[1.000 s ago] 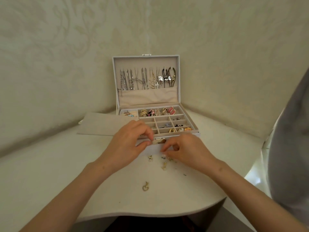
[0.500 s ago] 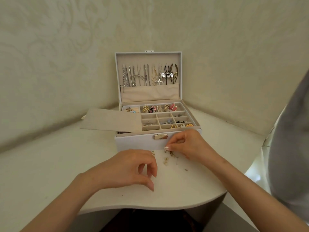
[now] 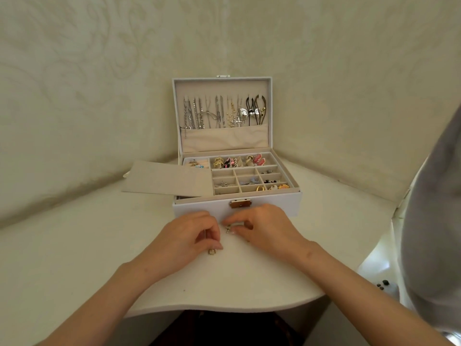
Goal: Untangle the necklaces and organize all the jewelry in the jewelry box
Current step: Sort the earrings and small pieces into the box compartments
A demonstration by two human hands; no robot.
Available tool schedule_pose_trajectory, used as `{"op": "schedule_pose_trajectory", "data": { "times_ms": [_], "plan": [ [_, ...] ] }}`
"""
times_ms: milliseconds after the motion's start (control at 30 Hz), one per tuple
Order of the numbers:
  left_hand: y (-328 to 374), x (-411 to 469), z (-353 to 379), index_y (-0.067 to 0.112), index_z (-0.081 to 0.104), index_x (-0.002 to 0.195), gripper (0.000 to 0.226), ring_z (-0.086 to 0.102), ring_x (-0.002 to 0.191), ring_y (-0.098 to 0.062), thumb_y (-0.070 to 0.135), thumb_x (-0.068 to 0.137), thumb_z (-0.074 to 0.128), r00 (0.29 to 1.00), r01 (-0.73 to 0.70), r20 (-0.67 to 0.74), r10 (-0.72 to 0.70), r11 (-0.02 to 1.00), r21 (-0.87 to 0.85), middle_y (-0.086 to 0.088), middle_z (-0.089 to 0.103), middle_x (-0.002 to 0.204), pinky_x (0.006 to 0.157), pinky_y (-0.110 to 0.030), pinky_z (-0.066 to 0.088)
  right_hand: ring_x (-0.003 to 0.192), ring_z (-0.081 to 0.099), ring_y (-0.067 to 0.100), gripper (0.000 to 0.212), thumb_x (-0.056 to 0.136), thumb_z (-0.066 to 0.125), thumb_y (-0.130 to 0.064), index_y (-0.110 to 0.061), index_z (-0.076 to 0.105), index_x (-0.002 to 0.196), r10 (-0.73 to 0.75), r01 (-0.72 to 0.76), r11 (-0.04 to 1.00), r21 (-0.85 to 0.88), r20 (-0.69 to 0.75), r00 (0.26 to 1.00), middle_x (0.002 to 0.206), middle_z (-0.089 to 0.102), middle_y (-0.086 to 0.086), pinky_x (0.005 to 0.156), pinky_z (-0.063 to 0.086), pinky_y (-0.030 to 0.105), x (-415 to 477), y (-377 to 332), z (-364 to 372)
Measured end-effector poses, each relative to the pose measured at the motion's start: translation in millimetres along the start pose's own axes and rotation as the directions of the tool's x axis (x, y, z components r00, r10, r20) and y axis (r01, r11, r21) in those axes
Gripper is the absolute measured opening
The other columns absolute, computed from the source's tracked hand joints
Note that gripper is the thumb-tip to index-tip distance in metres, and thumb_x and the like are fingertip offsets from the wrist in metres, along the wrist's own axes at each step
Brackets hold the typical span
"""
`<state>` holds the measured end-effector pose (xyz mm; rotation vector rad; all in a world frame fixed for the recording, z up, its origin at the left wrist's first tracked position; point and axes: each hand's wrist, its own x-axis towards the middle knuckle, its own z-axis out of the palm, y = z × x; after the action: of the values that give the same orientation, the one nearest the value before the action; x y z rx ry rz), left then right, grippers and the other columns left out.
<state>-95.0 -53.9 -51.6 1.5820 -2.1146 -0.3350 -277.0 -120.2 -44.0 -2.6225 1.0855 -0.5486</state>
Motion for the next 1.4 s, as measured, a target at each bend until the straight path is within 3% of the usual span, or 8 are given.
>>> {"op": "schedule_pose_trajectory", "data": {
  "times_ms": [100,267,467,633,800,1067,1300,1400],
  "plan": [
    [-1.1,-0.4,-2.3,0.029,0.062,0.073,0.019,0.055,0.075,-0.001,0.014,0.082,0.069,1.0,0.023,0.011,-0.022,0.998,-0.052,0.012,0.06,0.076,0.064,-0.012,0.04,0.095,0.06,0.016,0.023,0.09,0.059,-0.036,-0.035,0.067,0.112,0.003,-0.003,1.0,-0.021,0.004,1.0,0.089,0.07,-0.005,0.069,0.029,0.017,1.1,0.8,-0.7],
    [-1.6,-3.0,-7.2,0.017,0.066,0.082,0.025,0.066,0.071,-0.005,-0.003,0.089,0.053,0.987,0.159,0.021,-0.16,0.934,-0.32,0.006,0.07,0.078,0.064,-0.015,0.051,0.068,0.047,0.006,0.013,0.085,0.066,-0.033,-0.03,0.072,0.096,0.057,-0.058,0.997,0.052,0.038,0.998,0.052,0.045,-0.017,0.058,0.03,0.011,0.4,6.3,-3.1],
    [-1.5,-4.3,-9.6,0.025,0.064,0.078,0.02,0.06,0.078,-0.006,0.008,0.077,0.073,0.994,0.079,0.094,-0.062,0.978,-0.192,0.009,0.065,0.082,0.066,-0.009,0.041,0.057,0.047,-0.002,0.005,0.08,0.071,-0.03,-0.029,0.074,0.084,0.08,-0.078,0.986,0.144,-0.006,0.997,0.048,0.045,-0.014,0.055,0.03,0.015,-0.8,8.0,-4.5],
    [0.9,-1.3,-6.6,0.022,0.059,0.072,0.019,0.056,0.077,-0.005,0.013,0.076,0.075,0.997,0.036,0.068,-0.029,0.993,-0.109,0.01,0.059,0.08,0.064,-0.009,0.039,0.05,0.043,0.005,0.007,0.077,0.076,-0.023,-0.029,0.074,0.074,0.104,-0.052,0.918,0.394,-0.11,0.989,0.053,0.054,-0.008,0.056,0.033,0.021,-3.5,15.8,-15.3],
    [19.5,12.4,-14.3,0.018,0.061,0.075,0.014,0.055,0.074,-0.001,0.014,0.078,0.074,0.999,0.023,0.037,-0.016,0.981,-0.194,0.011,0.062,0.078,0.064,-0.01,0.041,0.048,0.039,0.001,0.014,0.075,0.077,-0.015,-0.026,0.072,0.071,0.15,-0.055,0.841,0.538,-0.133,0.98,0.055,0.06,-0.02,0.05,0.03,0.01,-2.9,17.8,-39.2],
    [32.7,98.4,-37.3,0.021,0.059,0.079,0.018,0.059,0.071,-0.001,0.008,0.079,0.071,0.982,-0.02,-0.187,-0.027,0.97,-0.242,0.011,0.063,0.076,0.067,-0.008,0.045,0.041,0.044,-0.004,0.015,0.076,0.075,-0.004,-0.018,0.069,0.074,0.281,-0.131,0.857,0.499,-0.237,0.93,0.042,0.051,-0.028,0.045,0.031,0.007,29.6,40.6,-71.2],
    [12.4,152.3,-23.2,0.018,0.061,0.083,0.012,0.059,0.082,-0.01,0.009,0.081,0.069,0.985,0.07,-0.15,-0.089,0.99,-0.125,0.003,0.064,0.085,0.069,-0.011,0.044,0.054,0.05,-0.005,0.008,0.076,0.077,-0.014,-0.021,0.075,0.079,0.312,-0.19,0.888,0.419,-0.244,0.918,0.072,0.065,-0.013,0.064,0.037,0.019,68.4,62.3,-65.5],
    [7.1,153.4,-20.4,0.018,0.063,0.087,0.008,0.057,0.085,-0.012,0.011,0.085,0.065,0.983,0.088,-0.157,-0.093,0.995,-0.037,0.001,0.064,0.095,0.078,-0.024,0.046,0.065,0.052,-0.002,0.012,0.078,0.075,-0.015,-0.026,0.073,0.079,0.295,-0.19,0.9,0.392,-0.227,0.928,0.073,0.064,-0.014,0.069,0.042,0.021,79.2,62.1,-61.8]
  ]
}}
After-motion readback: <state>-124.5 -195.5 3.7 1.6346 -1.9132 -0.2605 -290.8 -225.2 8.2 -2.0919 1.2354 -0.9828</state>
